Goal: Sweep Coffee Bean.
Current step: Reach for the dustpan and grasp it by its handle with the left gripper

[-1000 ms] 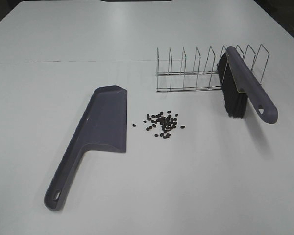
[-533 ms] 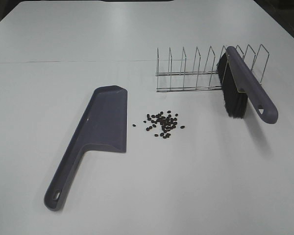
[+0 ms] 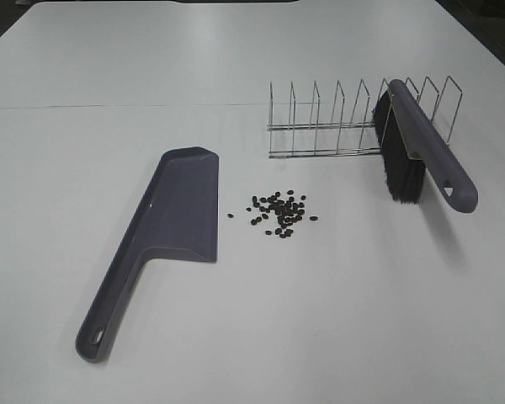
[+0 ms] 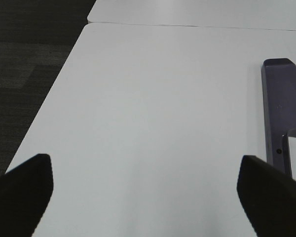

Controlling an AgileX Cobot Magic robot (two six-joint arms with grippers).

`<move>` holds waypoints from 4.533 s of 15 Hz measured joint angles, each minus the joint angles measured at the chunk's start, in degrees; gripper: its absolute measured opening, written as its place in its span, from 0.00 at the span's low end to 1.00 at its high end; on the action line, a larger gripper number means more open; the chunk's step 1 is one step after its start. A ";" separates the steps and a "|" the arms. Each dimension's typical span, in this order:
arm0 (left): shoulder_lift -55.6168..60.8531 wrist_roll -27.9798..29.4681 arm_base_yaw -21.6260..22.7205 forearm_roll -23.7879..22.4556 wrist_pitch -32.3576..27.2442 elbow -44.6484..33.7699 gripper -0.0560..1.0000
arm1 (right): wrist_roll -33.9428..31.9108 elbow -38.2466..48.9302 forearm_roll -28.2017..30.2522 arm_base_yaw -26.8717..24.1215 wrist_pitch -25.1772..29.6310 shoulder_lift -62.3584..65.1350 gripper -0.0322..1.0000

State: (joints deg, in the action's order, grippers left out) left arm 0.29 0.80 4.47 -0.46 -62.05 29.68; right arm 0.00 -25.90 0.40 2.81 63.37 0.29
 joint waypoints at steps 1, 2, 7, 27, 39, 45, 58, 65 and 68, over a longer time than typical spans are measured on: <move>-0.06 0.00 0.00 0.00 0.00 0.00 0.92 | 0.00 0.00 0.00 0.00 0.00 0.00 0.96; -0.92 0.00 0.00 0.00 0.00 0.00 0.92 | 0.00 0.00 0.00 0.00 0.00 0.00 0.96; -9.34 0.00 0.00 -0.06 0.00 0.00 0.92 | 0.00 0.00 0.00 0.00 0.00 0.00 0.96; -59.87 0.17 0.00 5.73 4.07 9.05 0.92 | 0.00 0.00 0.00 0.00 0.00 0.00 0.94; -74.83 0.17 0.00 8.82 8.54 16.21 0.92 | 0.57 0.06 -0.40 0.00 0.00 -0.11 0.94; -76.49 0.57 -1.09 10.31 8.59 17.76 0.92 | 0.57 0.06 -0.40 0.00 0.00 -0.11 0.94; -105.54 22.75 -35.01 4.58 10.37 36.73 0.92 | 0.57 0.06 -0.40 0.00 0.00 -0.11 0.94; -112.01 22.12 -34.72 5.44 4.76 41.88 0.92 | 0.57 0.06 -0.40 0.00 0.00 -0.11 0.94; -112.01 21.94 -31.57 4.76 5.21 41.25 0.92 | 0.57 0.06 -0.40 0.00 0.00 -0.11 0.93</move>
State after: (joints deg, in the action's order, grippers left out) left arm -111.73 22.75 -27.10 4.30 -56.84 70.93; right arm 0.57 -25.84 0.00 2.81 63.37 0.17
